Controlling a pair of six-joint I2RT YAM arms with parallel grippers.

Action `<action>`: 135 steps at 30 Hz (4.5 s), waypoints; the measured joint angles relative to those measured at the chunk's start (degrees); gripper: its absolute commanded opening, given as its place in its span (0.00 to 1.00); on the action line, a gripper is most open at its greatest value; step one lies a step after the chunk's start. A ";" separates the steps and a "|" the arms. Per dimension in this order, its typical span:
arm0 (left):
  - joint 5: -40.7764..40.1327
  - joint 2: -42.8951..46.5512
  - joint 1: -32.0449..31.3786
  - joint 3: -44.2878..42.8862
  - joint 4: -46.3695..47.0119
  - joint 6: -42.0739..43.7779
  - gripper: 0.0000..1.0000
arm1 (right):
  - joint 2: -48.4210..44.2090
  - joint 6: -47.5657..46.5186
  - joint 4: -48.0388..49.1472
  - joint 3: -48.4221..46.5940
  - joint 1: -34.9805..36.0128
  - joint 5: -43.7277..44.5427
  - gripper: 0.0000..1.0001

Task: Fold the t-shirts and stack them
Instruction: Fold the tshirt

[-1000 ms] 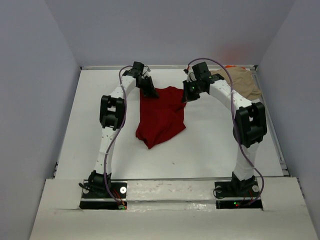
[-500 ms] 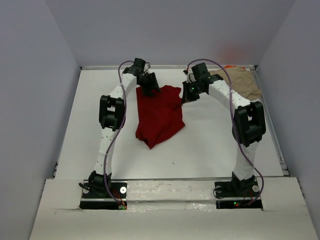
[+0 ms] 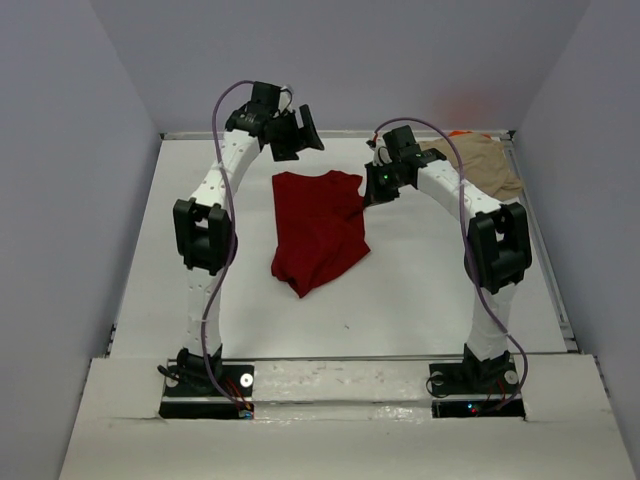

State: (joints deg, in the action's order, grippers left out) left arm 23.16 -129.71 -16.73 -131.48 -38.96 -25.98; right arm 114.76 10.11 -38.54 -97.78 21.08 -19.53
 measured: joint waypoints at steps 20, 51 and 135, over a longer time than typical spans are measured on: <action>0.61 17.94 -0.02 37.05 6.19 -3.23 0.84 | -2.58 -0.39 -0.17 6.25 3.80 -2.32 0.49; 3.89 17.55 1.09 35.32 6.32 -0.81 0.84 | 22.27 -10.27 -11.13 -24.13 7.08 -16.26 0.49; 6.75 5.25 -3.02 33.48 2.71 0.17 0.79 | -29.09 44.74 -18.08 34.51 42.45 30.99 0.28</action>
State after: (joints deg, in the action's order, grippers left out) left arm 29.91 -124.46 -19.75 -98.00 -36.25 -25.80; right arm 85.67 54.85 -56.62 -63.26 63.53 11.46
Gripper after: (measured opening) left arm 0.793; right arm 0.228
